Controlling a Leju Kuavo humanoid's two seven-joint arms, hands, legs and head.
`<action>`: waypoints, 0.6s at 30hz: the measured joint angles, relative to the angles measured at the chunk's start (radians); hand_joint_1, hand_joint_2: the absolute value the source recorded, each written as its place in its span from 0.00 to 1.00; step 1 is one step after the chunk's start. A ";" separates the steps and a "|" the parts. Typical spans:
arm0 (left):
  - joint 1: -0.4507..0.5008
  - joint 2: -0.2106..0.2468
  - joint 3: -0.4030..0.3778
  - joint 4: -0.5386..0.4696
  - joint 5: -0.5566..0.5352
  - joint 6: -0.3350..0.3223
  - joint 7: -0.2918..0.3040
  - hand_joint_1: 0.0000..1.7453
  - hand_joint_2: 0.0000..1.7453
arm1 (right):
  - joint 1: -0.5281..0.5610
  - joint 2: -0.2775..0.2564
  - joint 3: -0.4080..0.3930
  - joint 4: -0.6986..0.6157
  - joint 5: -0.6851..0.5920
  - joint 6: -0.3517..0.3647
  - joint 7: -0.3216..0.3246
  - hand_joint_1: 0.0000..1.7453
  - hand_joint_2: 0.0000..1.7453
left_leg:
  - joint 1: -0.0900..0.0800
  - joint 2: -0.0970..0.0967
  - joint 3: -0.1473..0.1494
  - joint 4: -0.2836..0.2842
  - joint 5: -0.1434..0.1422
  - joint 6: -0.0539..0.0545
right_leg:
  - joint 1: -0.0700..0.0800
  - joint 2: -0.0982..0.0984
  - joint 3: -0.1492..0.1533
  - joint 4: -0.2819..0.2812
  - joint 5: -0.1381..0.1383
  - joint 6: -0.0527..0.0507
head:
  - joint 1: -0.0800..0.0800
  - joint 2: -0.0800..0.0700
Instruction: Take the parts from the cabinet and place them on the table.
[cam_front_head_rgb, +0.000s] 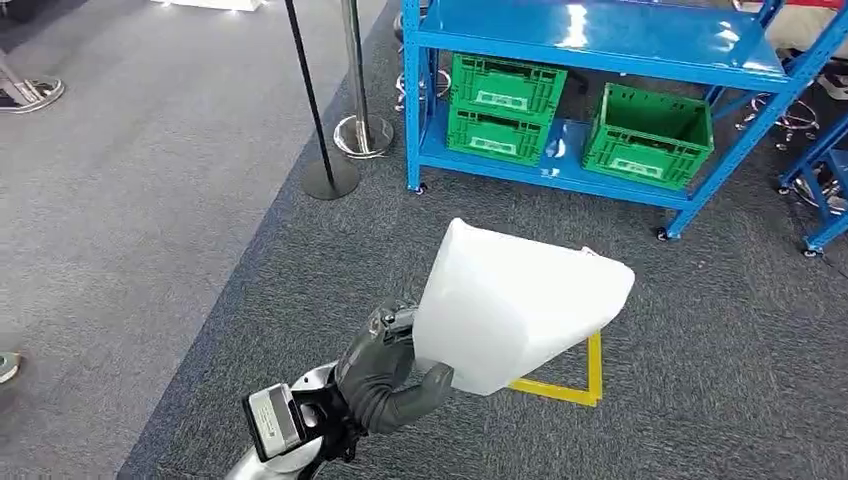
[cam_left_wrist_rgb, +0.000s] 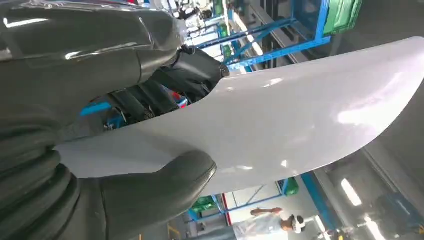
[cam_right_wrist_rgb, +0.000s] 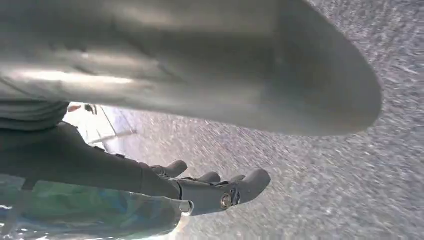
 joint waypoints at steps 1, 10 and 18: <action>0.000 0.000 0.000 0.000 0.000 0.000 0.000 1.00 1.00 | -0.002 0.001 0.000 0.000 0.000 0.000 -0.001 0.00 0.00 | 0.001 -0.006 -0.007 0.004 0.000 -0.004 | 0.003 -0.009 -0.001 -0.001 0.007 -0.007 | -0.002 0.000; 0.000 0.007 0.000 0.000 0.000 0.000 0.000 1.00 1.00 | 0.002 0.001 0.000 -0.001 0.000 0.005 -0.002 0.00 0.00 | 0.020 0.044 -0.163 0.312 -0.138 -0.047 | 0.001 -0.063 -0.006 -0.005 0.016 -0.034 | -0.009 0.000; -0.002 0.009 0.003 0.000 0.000 0.000 0.000 1.00 1.00 | -0.003 0.002 0.000 -0.001 0.000 0.005 -0.002 0.00 0.00 | 0.005 0.080 -0.004 0.001 -0.010 -0.024 | 0.004 -0.105 -0.001 -0.010 0.016 -0.006 | -0.008 0.000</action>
